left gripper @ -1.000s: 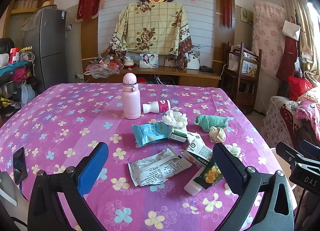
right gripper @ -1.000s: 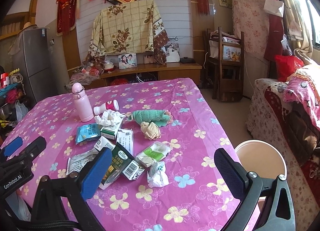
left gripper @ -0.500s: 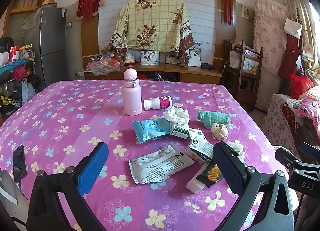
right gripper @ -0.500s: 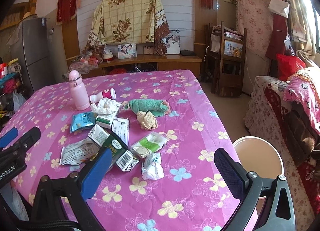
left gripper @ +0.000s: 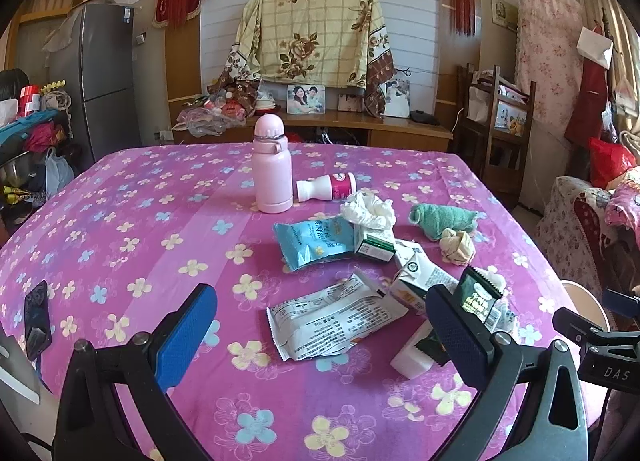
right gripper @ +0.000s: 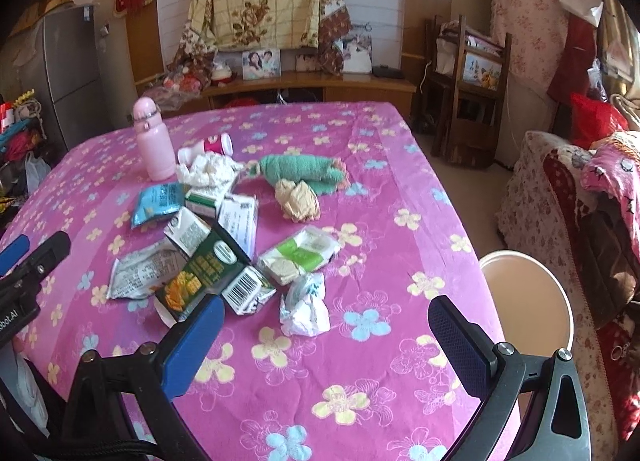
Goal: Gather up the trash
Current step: 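Grasp the green snack bag with the left gripper while the right grasps the white milk carton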
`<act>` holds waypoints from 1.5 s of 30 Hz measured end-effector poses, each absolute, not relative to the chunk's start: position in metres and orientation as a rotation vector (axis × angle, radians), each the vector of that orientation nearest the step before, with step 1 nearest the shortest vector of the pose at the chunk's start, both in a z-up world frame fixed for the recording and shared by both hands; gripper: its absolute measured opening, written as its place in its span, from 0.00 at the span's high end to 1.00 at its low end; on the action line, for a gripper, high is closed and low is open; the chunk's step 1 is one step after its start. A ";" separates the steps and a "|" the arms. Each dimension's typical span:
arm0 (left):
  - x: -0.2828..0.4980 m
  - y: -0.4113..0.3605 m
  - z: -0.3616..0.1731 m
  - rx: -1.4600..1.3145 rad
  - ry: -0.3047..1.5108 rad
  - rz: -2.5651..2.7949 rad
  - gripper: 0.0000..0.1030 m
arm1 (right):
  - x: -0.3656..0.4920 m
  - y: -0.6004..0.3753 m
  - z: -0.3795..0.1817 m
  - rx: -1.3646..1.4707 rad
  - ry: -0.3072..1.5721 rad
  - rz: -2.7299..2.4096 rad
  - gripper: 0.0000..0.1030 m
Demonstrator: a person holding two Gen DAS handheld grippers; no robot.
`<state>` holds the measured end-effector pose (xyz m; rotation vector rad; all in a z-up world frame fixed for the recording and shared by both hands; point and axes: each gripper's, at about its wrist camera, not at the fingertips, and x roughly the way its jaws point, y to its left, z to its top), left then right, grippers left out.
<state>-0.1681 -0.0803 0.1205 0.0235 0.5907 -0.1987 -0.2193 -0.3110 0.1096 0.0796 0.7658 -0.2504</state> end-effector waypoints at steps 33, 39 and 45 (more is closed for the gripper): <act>-0.141 -0.190 0.057 0.297 0.825 -0.532 0.57 | -0.207 -0.368 0.082 0.225 0.846 -0.208 0.00; -0.138 -0.171 0.069 0.232 0.822 -0.535 0.67 | -0.201 -0.359 0.083 0.225 0.842 -0.120 0.00; -0.130 -0.136 0.079 0.179 0.823 -0.459 0.68 | -0.171 -0.322 0.085 0.164 0.854 0.068 0.16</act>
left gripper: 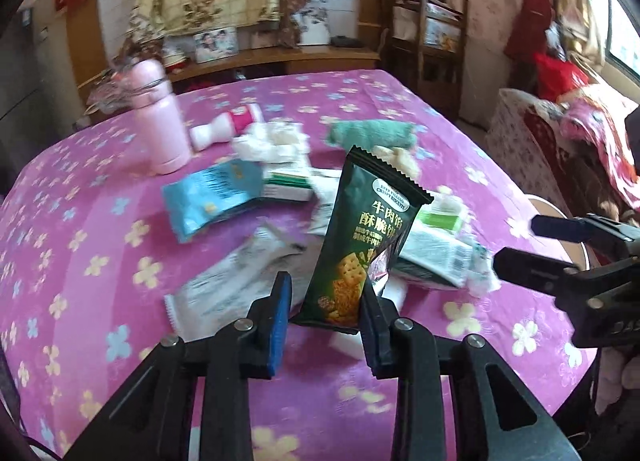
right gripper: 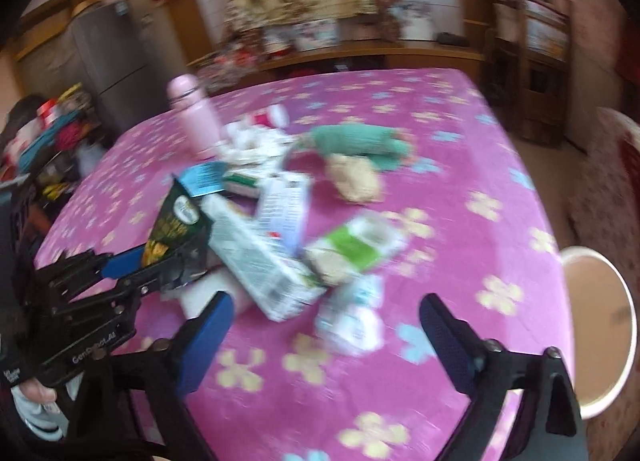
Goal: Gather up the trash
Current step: 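Grasp the green snack bag with the left gripper while the right grasps the white milk carton, then carry the snack bag and milk carton with both grippers over the white bucket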
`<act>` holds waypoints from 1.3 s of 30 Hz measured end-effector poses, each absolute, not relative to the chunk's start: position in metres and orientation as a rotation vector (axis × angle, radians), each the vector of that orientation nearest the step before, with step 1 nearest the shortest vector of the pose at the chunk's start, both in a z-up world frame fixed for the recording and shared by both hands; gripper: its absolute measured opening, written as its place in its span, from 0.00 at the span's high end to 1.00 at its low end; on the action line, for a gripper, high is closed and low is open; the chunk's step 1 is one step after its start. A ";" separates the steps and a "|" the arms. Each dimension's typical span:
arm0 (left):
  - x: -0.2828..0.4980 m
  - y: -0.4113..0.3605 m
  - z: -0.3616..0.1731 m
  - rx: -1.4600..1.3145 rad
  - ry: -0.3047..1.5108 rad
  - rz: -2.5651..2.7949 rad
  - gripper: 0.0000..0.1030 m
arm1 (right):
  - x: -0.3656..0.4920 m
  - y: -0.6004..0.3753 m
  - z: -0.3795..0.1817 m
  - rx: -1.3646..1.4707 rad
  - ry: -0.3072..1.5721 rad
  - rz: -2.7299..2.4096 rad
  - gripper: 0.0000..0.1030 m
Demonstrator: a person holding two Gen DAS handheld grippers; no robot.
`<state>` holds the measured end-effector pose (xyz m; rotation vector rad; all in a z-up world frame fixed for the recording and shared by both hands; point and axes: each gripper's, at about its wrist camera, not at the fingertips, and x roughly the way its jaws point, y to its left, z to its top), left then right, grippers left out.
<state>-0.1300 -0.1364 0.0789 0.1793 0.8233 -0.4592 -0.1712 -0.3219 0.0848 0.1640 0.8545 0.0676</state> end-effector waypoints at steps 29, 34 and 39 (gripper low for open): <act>-0.128 -0.126 0.094 0.099 0.809 -0.418 0.68 | -0.128 -0.312 0.096 0.189 0.855 0.149 0.52; -0.135 -0.157 0.102 0.092 0.820 -0.492 0.68 | -0.157 -0.345 0.119 0.238 0.802 0.111 0.52; -0.148 -0.200 0.109 0.135 0.805 -0.545 0.68 | -0.186 -0.386 0.131 0.260 0.775 0.033 0.52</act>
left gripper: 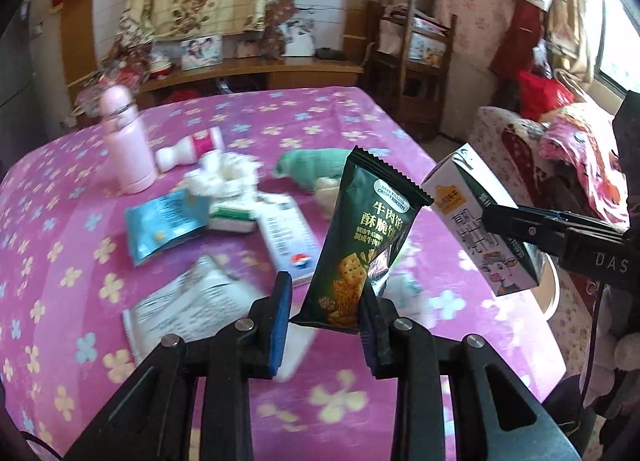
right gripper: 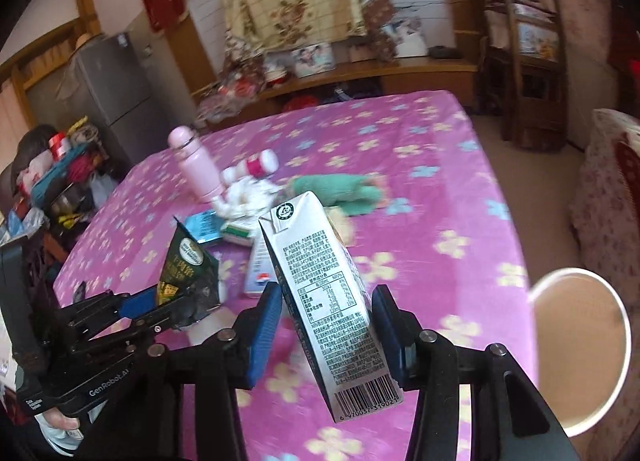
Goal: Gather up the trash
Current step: 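Carry the snack bag and milk carton with both grippers over the white bucket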
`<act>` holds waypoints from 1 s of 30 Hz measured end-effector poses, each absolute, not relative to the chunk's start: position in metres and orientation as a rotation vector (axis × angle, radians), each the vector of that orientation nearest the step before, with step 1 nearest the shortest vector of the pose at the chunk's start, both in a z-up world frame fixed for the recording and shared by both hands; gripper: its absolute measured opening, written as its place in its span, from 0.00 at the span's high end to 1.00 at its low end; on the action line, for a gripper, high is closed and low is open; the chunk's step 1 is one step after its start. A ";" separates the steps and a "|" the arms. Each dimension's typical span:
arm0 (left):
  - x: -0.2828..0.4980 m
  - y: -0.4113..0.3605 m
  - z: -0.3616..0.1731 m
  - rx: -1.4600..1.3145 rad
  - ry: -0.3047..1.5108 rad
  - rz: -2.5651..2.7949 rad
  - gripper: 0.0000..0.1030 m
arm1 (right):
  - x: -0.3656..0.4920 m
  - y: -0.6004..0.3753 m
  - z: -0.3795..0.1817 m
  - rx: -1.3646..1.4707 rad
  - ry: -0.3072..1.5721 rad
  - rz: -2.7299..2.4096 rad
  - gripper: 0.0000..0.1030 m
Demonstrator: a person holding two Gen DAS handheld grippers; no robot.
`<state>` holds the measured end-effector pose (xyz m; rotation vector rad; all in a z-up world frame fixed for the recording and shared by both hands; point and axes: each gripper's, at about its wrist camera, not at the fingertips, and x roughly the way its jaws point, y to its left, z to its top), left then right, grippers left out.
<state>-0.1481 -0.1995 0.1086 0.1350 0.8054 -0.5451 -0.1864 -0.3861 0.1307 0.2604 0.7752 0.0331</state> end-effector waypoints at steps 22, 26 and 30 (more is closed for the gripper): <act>-0.213 -0.395 0.096 0.289 0.875 -0.836 0.68 | -0.296 -0.583 0.084 0.425 0.818 -0.384 0.52; -0.215 -0.422 0.086 0.307 0.897 -0.852 0.68 | -0.301 -0.610 0.063 0.472 0.836 -0.425 0.52; -0.215 -0.442 0.076 0.304 0.924 -0.869 0.68 | -0.302 -0.625 0.042 0.512 0.861 -0.443 0.52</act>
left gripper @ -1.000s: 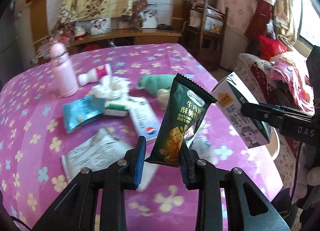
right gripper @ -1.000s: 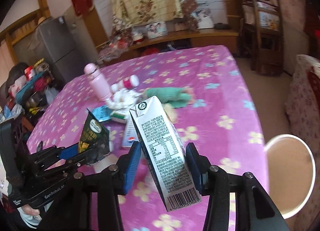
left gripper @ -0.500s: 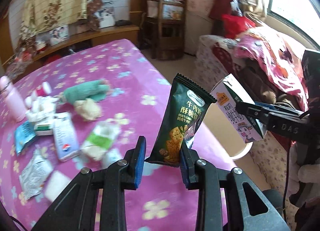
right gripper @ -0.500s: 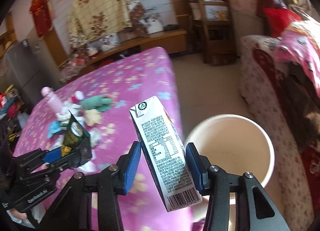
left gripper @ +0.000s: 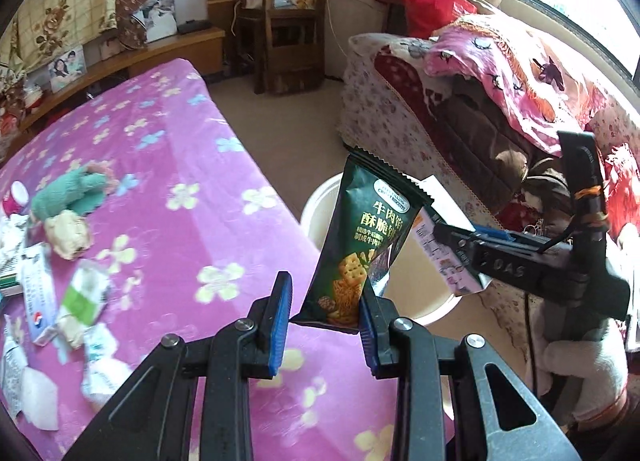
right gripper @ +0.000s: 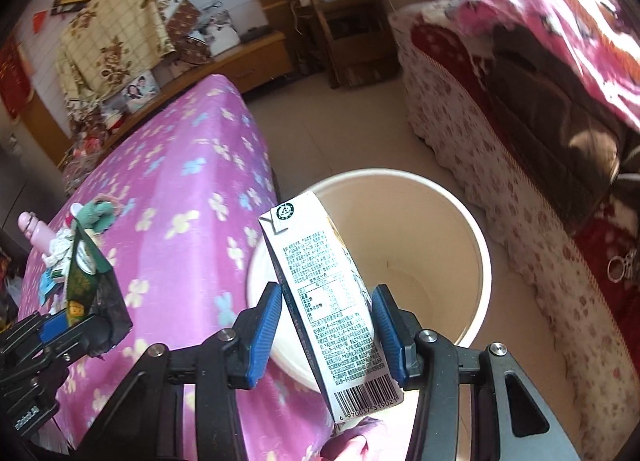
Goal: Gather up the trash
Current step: 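Carry the snack bag and milk carton with both grippers over the white bucket, then open both grippers to drop the bag and carton into the bucket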
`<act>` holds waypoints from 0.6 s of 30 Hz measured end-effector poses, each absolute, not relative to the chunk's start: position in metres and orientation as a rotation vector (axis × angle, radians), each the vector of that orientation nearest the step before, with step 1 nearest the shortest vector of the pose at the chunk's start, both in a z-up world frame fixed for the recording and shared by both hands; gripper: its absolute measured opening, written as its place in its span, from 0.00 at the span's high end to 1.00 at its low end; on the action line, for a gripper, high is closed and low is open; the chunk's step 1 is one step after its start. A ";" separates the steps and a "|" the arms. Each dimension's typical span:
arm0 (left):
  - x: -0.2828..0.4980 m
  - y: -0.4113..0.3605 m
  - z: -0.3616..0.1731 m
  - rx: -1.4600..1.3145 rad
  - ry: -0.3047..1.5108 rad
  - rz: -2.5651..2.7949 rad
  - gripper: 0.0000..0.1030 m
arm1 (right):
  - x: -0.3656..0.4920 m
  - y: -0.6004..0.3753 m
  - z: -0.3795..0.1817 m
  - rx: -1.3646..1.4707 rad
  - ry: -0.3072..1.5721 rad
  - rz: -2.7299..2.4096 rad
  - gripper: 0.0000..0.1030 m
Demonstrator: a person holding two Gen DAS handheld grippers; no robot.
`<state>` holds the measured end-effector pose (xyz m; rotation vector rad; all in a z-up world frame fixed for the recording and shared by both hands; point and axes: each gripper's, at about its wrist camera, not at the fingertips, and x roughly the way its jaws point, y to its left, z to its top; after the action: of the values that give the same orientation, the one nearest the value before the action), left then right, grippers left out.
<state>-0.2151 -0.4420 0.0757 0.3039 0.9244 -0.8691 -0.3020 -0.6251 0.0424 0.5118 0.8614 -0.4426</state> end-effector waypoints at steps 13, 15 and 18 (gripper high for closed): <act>-0.212 -0.474 0.052 0.308 0.963 -0.871 0.68 | -0.299 -0.648 0.005 0.575 0.891 -0.474 0.52; -0.212 -0.476 0.052 0.304 0.962 -0.867 0.68 | -0.299 -0.650 0.003 0.579 0.891 -0.487 0.50; -0.211 -0.478 0.051 0.289 0.971 -0.875 0.54 | -0.301 -0.655 0.002 0.590 0.882 -0.506 0.48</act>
<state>-0.2109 -0.4775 0.0506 0.2885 0.9709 -0.8750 -0.3008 -0.6546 0.0021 0.5900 0.8825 -0.5059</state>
